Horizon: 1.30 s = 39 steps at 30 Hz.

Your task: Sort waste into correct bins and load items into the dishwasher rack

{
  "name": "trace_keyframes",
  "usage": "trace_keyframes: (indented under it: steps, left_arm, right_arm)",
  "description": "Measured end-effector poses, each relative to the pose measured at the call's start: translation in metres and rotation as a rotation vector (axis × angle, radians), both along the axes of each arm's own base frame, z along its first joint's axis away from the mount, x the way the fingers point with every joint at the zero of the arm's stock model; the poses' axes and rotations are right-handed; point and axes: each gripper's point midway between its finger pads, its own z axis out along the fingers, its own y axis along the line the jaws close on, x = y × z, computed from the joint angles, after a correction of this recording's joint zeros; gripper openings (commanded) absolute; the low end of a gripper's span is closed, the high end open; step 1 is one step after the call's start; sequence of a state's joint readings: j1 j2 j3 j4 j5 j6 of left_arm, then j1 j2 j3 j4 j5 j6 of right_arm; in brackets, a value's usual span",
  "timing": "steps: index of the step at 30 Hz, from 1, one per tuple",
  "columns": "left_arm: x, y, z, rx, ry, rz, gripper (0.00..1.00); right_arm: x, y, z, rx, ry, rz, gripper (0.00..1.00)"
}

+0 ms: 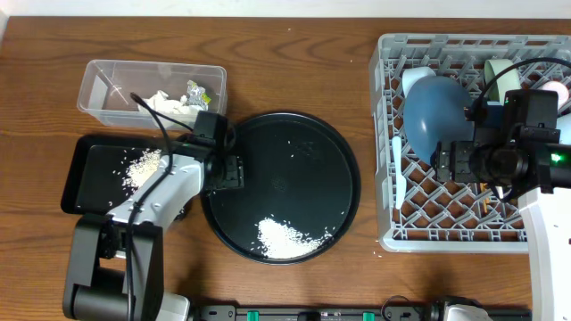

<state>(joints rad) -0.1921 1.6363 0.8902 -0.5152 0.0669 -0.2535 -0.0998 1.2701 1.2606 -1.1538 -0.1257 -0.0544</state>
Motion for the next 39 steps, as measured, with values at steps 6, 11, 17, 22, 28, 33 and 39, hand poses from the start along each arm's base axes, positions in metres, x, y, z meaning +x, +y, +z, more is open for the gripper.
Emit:
trace_keyframes:
  steps: [6, 11, 17, 22, 28, 33, 39]
  left_arm:
    - [-0.008, 0.001, -0.002, 0.004, 0.035, -0.001, 0.75]
    - [-0.023, 0.004, 0.004, 0.013, 0.088, -0.001, 0.75]
    - [-0.032, 0.005, 0.039, 0.001, 0.033, 0.000, 0.75]
    - [-0.041, 0.006, 0.065, -0.014, -0.011, -0.002, 0.75]
    - [-0.051, 0.008, 0.069, -0.011, 0.011, -0.002, 0.75]
    - [-0.053, 0.008, 0.069, -0.011, 0.016, 0.004, 0.76]
    - [-0.053, 0.008, 0.069, -0.011, 0.019, 0.005, 0.76]
  right_arm:
    - [0.006, 0.014, 0.005, 0.074, -0.031, 0.039, 0.88]
    - [0.012, 0.045, 0.014, 0.167, -0.083, 0.166, 0.87]
    - [0.011, 0.092, 0.023, 0.224, -0.131, 0.354, 0.87]
    - [0.003, 0.136, 0.016, 0.252, -0.098, 0.506, 0.85]
    - [-0.004, 0.169, -0.021, 0.226, 0.043, 0.571, 0.83]
    - [0.006, 0.177, -0.061, 0.106, 0.132, 0.525, 0.83]
    - [0.041, 0.168, -0.098, -0.028, 0.125, 0.423, 0.81]
